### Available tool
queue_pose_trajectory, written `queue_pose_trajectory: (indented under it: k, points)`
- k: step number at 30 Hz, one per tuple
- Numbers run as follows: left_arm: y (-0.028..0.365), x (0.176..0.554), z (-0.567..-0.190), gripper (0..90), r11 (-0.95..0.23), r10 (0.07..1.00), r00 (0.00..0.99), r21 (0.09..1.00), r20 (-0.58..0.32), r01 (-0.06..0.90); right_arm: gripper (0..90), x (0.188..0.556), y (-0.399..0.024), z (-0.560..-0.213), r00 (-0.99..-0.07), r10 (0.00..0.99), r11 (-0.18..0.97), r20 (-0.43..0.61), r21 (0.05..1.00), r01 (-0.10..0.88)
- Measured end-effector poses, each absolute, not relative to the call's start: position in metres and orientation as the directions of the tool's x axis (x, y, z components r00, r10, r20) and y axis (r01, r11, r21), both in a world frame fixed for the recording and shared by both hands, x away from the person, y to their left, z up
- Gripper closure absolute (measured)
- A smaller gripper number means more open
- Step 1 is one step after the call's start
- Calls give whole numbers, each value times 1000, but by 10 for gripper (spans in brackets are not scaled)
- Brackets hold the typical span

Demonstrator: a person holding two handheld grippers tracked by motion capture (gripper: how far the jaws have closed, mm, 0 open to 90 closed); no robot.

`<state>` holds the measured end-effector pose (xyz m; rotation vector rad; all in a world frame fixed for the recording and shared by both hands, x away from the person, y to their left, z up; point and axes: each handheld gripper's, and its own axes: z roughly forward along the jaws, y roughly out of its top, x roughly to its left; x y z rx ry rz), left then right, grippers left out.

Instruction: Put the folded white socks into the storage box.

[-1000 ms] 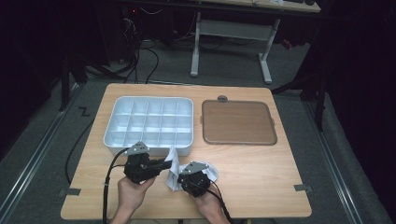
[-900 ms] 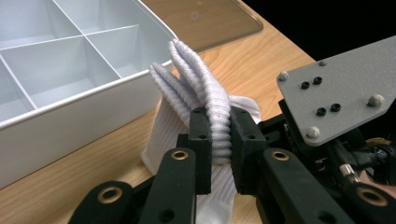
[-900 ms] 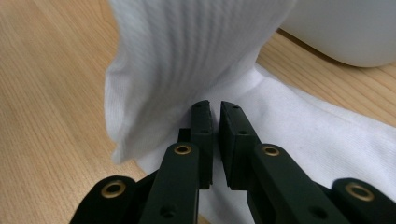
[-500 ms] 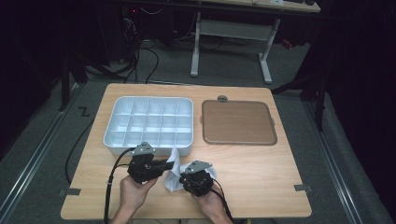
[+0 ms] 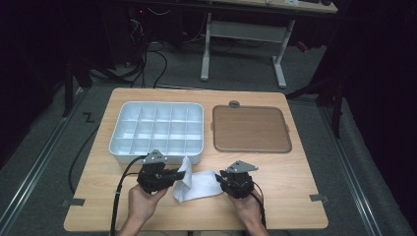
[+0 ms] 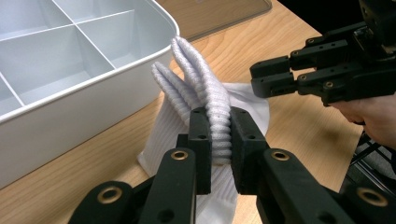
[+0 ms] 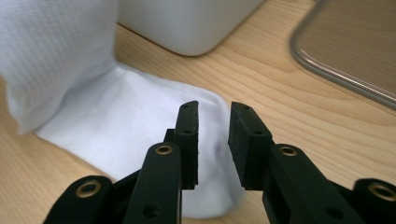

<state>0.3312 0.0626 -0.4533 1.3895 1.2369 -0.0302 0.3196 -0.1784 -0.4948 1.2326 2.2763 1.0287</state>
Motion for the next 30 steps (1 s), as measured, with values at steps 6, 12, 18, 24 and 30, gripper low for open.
queue_pose_trajectory:
  k: [6,12,18,24,30]
  points:
    - [56,331,-454,806,269,626,437,705,-646,656,701,322,-192,-502,-532,846,353,27,719,598]
    - [48,331,-457,805,250,631,444,708,-637,660,698,325,-194,-509,-527,849,347,44,706,617]
    - [39,330,-461,805,221,636,458,715,-621,663,776,328,-193,-514,-542,838,356,60,693,627]
    - [33,328,-465,805,195,644,465,718,-608,668,839,327,-189,-517,-542,836,351,82,679,645]
    - [30,326,-468,805,188,648,463,716,-605,673,847,322,-182,-518,-543,834,344,97,679,649]
